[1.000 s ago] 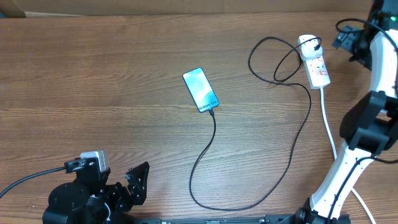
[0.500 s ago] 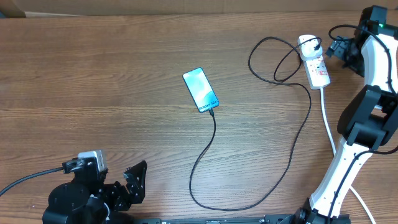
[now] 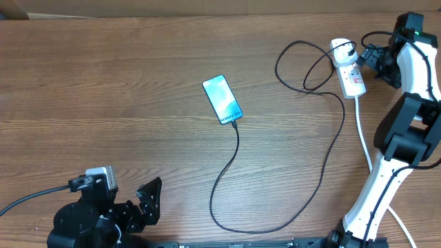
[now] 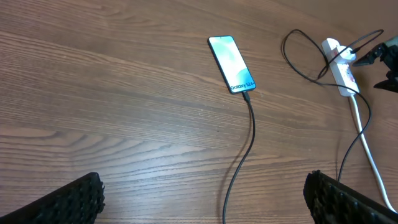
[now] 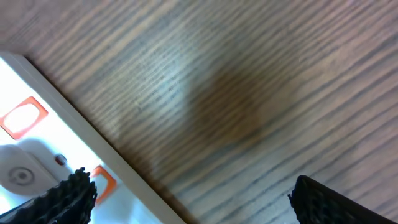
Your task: Plug charger to phone and switch on socket
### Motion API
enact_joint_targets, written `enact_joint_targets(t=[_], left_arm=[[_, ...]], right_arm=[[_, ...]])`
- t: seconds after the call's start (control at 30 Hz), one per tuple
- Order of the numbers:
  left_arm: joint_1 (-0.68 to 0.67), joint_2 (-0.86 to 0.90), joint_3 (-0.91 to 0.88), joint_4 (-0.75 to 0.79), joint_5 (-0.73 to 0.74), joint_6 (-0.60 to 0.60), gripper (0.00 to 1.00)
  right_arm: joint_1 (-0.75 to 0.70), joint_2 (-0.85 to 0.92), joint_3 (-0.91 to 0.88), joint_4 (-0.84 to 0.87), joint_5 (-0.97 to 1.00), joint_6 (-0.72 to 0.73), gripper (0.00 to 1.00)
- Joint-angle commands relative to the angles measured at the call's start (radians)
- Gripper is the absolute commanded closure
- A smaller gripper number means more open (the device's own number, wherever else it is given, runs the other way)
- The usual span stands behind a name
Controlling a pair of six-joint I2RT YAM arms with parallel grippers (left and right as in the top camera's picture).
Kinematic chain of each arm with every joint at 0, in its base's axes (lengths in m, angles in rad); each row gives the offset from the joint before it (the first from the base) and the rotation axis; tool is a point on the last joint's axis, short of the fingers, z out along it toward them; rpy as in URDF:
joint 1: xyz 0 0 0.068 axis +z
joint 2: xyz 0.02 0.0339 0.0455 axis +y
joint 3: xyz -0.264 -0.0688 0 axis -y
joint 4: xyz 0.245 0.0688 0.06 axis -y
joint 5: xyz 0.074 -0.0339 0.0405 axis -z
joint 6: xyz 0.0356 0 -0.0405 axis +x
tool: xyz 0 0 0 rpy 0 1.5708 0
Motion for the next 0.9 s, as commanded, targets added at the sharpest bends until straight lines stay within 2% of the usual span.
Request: enact_joint_targets(t=[0.0,0.87], left_arm=[[-0.003,-0.007,-0.004,0.001,-0.014,-0.014,0.01],[-0.003,-0.007,-0.004,0.008,-0.014,-0.014,0.00]], right_arm=[[0.003,0.016,-0.005,0.017,-0.008,0.028,0.00],[0.003,0.017,-0.006,-0.005,-0.008,0.024,0.00]])
